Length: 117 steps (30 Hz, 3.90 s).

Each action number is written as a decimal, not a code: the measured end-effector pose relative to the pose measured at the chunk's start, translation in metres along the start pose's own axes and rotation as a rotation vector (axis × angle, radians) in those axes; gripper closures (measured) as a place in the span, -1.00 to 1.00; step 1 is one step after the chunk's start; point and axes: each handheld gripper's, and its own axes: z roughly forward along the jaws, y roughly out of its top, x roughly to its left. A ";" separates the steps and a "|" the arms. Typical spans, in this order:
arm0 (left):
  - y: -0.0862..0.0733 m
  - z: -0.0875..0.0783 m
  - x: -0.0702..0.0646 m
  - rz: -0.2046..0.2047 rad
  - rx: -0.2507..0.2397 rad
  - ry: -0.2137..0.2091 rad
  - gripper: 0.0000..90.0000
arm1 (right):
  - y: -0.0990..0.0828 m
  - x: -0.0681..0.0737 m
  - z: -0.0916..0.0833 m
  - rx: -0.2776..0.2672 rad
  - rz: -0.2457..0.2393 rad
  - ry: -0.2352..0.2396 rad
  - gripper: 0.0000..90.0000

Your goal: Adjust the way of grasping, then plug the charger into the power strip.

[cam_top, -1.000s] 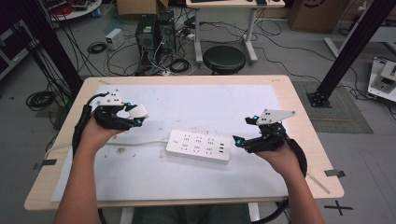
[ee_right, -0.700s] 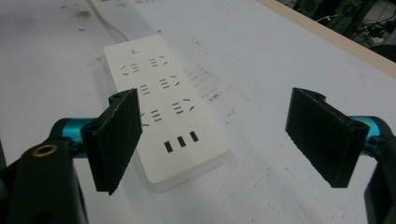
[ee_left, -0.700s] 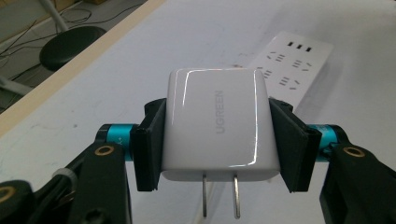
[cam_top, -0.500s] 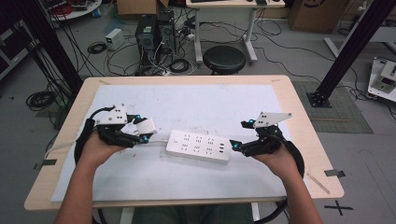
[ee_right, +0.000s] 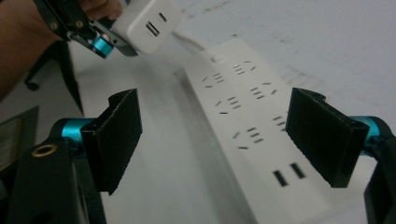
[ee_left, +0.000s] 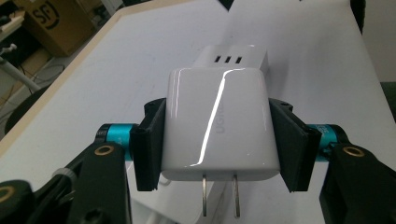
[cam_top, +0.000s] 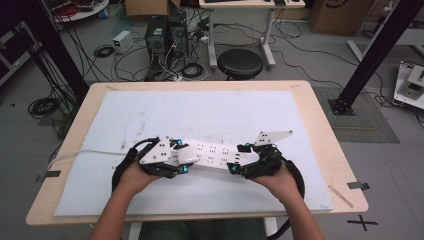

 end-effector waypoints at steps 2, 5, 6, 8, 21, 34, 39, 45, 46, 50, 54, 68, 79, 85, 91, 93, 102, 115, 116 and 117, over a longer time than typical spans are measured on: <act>0.000 0.003 -0.004 0.017 -0.002 0.007 -0.06 | -0.003 0.002 0.008 0.003 0.029 0.020 -0.58; 0.001 0.012 -0.016 0.056 -0.028 0.019 -0.06 | -0.006 0.005 0.019 -0.002 0.075 0.073 -0.58; 0.002 0.014 -0.019 0.065 -0.032 0.020 -0.06 | -0.006 0.005 0.019 -0.002 0.075 0.073 -0.58; 0.002 0.020 -0.026 0.087 -0.044 0.024 -0.06 | -0.007 0.005 0.026 -0.016 0.113 0.123 -0.58; 0.011 0.040 -0.045 0.152 -0.111 0.045 -0.06 | -0.010 0.003 0.047 -0.042 0.267 0.271 -0.58; 0.019 0.045 -0.046 0.177 -0.134 0.047 -0.06 | -0.010 -0.001 0.052 -0.068 0.330 0.396 -0.01; 0.019 0.048 -0.046 0.184 -0.126 0.054 -0.06 | -0.012 -0.001 0.054 -0.069 0.324 0.406 0.23; 0.019 0.050 -0.047 0.201 -0.116 0.052 -0.06 | -0.013 -0.003 0.054 -0.059 0.354 0.419 0.29; 0.019 0.052 -0.046 0.198 -0.116 0.054 -0.07 | -0.013 -0.004 0.054 -0.059 0.355 0.426 0.34; 0.020 0.053 -0.042 0.137 -0.108 0.047 -0.25 | -0.012 -0.005 0.050 -0.067 0.354 0.417 0.40; 0.023 0.047 -0.036 0.077 -0.103 0.052 -0.41 | -0.012 -0.008 0.044 -0.077 0.335 0.377 0.40; 0.029 -0.006 0.010 -0.071 -0.016 0.177 -0.54 | 0.016 -0.013 0.004 -0.127 0.184 0.170 0.40; 0.022 -0.053 0.048 -0.137 0.016 0.272 -0.55 | 0.022 -0.019 -0.008 -0.090 0.055 0.016 0.40; 0.004 -0.060 0.053 -0.190 0.033 0.290 -0.55 | 0.029 -0.014 -0.004 -0.066 -0.013 -0.095 0.40; -0.015 -0.068 0.053 -0.215 0.052 0.303 -0.55 | 0.045 -0.011 0.006 0.056 -0.131 -0.200 0.40; -0.020 -0.070 0.052 -0.230 0.042 0.310 -0.55 | 0.047 -0.012 0.008 0.077 -0.145 -0.209 0.40; -0.031 -0.077 0.050 -0.233 0.059 0.305 -0.55 | 0.070 -0.020 0.008 0.296 -0.254 -0.193 0.40; -0.043 -0.079 0.049 -0.232 0.087 0.300 -0.55 | 0.092 -0.033 0.046 0.626 -0.349 -0.037 0.40; -0.044 -0.080 0.050 -0.229 0.092 0.298 -0.55 | 0.092 -0.033 0.046 0.626 -0.349 -0.037 0.40; -0.046 -0.080 0.050 -0.233 0.092 0.299 -0.55 | 0.091 -0.033 0.053 0.661 -0.368 -0.027 0.40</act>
